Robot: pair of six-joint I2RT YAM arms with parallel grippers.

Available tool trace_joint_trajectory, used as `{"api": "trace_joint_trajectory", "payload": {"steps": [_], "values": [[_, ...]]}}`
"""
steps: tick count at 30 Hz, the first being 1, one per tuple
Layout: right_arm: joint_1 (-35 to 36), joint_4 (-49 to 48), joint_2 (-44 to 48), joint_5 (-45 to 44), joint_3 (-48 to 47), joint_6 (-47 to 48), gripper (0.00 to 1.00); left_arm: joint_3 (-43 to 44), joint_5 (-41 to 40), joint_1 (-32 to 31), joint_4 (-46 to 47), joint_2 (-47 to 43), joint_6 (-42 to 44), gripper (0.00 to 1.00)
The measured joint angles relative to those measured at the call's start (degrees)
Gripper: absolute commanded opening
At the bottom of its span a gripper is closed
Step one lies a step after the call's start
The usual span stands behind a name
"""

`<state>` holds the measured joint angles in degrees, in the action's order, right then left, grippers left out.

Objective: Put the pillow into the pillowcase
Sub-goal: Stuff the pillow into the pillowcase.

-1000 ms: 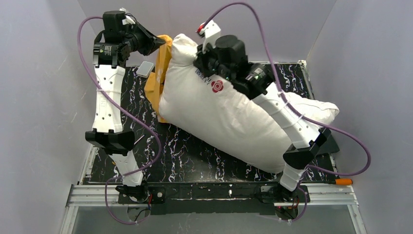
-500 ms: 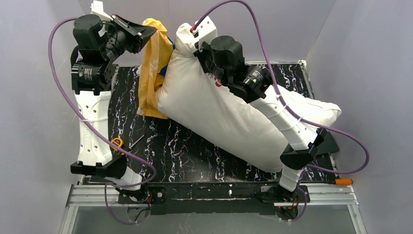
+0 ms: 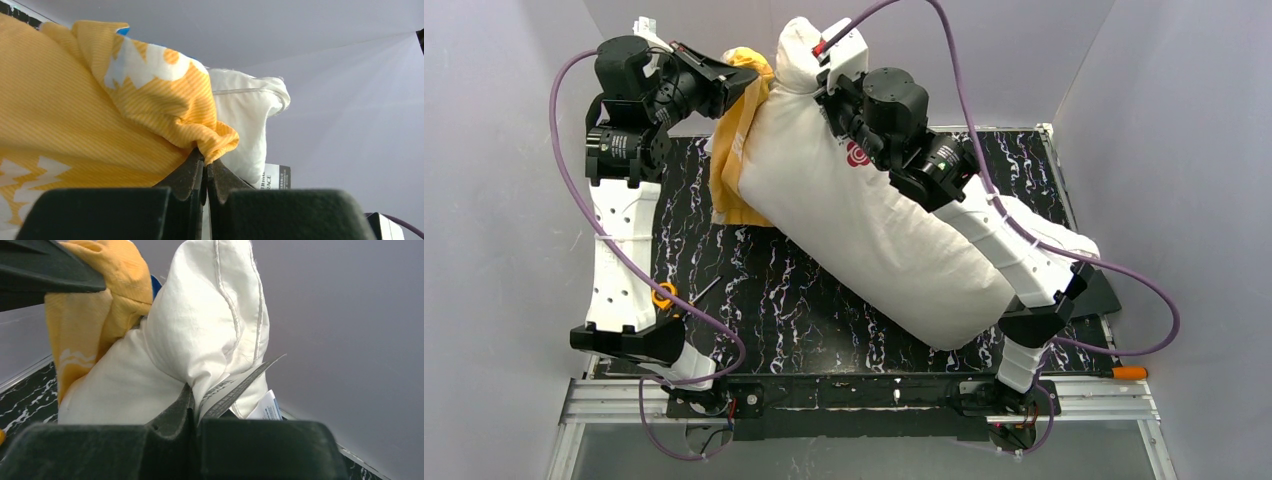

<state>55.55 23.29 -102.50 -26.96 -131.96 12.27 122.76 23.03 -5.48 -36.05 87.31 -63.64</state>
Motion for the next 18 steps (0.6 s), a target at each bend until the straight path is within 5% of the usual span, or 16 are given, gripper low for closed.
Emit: {"api": "trace_joint_trajectory", "payload": {"steps": [6,18], "values": [[-0.4,-1.6,0.1,7.2,5.5,-5.0,0.01,0.3,-0.3,-0.2,-0.8,0.6,-0.8,0.0],[-7.5,3.2,-0.5,38.9,12.5,-19.6,0.01,0.0,-1.4,0.5,-5.8,2.0,1.1,0.0]]}}
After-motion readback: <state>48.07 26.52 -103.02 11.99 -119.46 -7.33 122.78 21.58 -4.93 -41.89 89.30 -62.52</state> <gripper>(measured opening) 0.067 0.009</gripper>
